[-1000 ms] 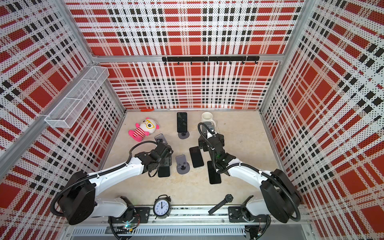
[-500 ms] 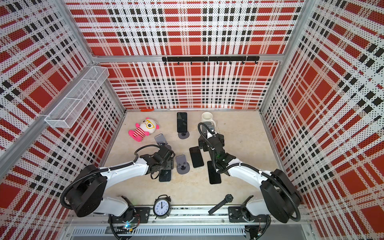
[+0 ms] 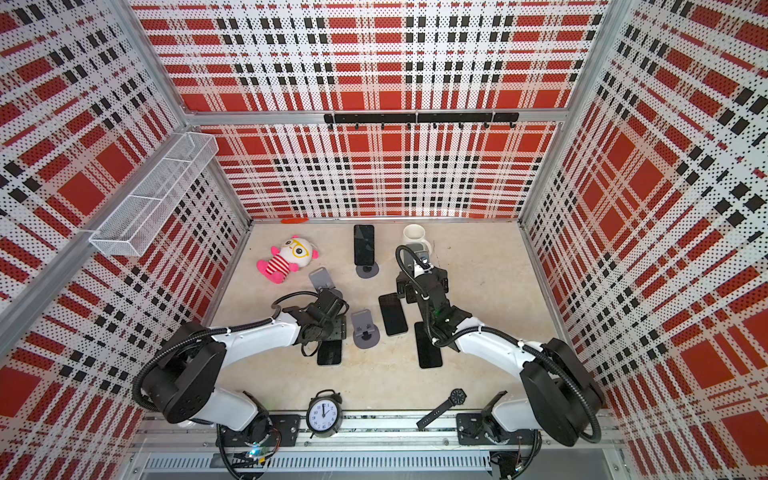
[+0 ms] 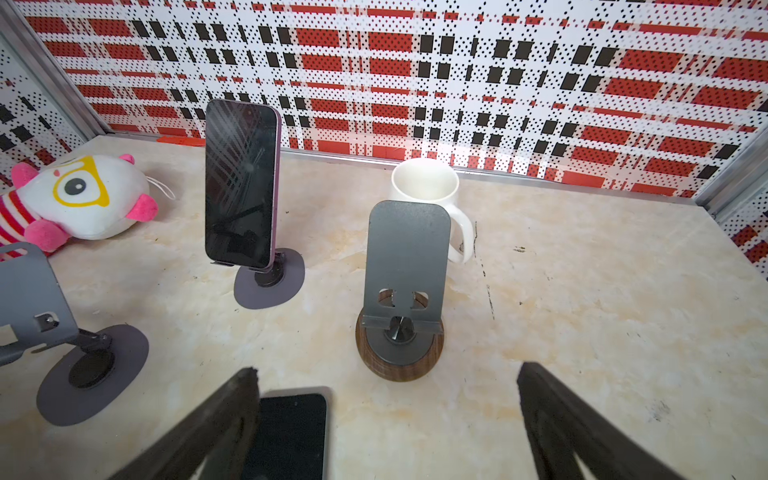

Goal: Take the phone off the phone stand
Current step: 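Lower the phone flat onto the table beside the grey stand with left gripper, then open left gripper to release the phone on the table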

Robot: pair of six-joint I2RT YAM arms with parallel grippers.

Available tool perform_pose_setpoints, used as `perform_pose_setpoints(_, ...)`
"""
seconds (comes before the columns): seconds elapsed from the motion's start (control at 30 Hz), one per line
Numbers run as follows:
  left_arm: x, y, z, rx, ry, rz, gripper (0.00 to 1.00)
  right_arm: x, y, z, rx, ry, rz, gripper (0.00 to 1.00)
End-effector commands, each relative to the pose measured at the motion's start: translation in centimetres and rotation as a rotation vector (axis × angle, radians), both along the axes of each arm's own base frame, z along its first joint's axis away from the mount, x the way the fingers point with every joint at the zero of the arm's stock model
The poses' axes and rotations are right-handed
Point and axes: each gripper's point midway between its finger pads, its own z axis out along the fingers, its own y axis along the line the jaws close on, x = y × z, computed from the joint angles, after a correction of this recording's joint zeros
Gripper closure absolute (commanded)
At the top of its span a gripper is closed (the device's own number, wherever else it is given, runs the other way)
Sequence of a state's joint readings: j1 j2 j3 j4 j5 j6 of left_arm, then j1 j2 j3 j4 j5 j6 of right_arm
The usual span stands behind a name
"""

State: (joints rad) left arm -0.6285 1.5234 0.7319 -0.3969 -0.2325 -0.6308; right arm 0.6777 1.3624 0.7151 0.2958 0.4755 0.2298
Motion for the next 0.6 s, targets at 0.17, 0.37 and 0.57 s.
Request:
perform_pose_setpoints(0.17, -0.8, 0.2, -2.2, 0.036, 0.105, -0.013, 0.3, 0.0, -0.3, 0.7, 0.016, -0.016, -0.007, 0.0)
perform_pose_setpoints(0.37, -0.9, 0.5, -2.8, 0.059, 0.128, 0.0, 0.28, 0.0, -0.1, 0.4, 0.014, -0.006, -0.002, 0.0)
perform_pose_setpoints(0.57, -0.8, 0.6, -2.7, 0.06, 0.135, 0.009, 0.22, 0.0, -0.2, 0.5, 0.019, -0.01, -0.002, 0.0)
